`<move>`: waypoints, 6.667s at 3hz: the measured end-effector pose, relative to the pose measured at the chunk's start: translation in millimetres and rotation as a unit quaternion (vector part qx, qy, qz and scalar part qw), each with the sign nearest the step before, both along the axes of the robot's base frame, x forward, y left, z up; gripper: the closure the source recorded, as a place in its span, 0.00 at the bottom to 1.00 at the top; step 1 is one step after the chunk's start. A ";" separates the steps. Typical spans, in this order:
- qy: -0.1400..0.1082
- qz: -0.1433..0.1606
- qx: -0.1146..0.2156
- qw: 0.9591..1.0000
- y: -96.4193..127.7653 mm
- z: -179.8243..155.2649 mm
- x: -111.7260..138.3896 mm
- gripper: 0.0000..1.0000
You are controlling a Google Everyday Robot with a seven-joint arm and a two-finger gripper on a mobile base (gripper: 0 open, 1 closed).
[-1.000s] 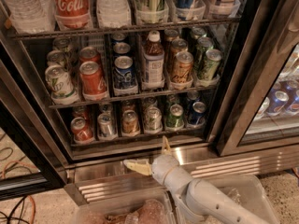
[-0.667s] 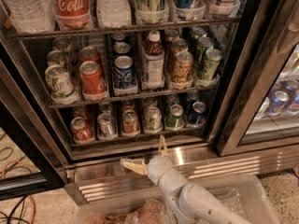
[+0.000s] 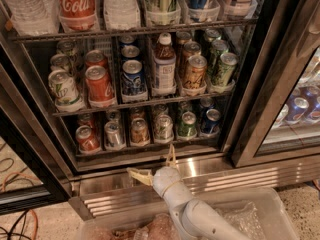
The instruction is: Pick 7up can from bottom shelf of fridge
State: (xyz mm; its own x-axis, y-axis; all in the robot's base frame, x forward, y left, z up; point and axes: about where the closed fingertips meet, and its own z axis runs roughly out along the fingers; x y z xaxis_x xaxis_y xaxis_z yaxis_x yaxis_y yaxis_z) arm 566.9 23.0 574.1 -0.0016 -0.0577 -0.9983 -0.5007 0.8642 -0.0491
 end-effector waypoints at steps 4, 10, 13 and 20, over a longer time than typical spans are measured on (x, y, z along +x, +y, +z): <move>-0.009 -0.074 0.008 0.997 -17.2 -1.7 25.0 0.00; -0.069 -0.159 -0.002 0.985 -39.1 9.4 53.5 0.27; -0.081 -0.189 -0.001 0.979 -47.3 14.4 68.4 0.27; -0.095 -0.167 -0.021 0.981 -52.4 44.9 107.2 1.00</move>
Offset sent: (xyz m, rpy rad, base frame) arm 0.0231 -0.0334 -0.0054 -0.0230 0.0278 -0.1694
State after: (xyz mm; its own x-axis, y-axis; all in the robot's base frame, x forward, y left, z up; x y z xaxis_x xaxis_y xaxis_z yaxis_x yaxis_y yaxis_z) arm 674.1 -29.4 619.1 0.1588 -0.1278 -0.9790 -0.1678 0.9737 -0.1543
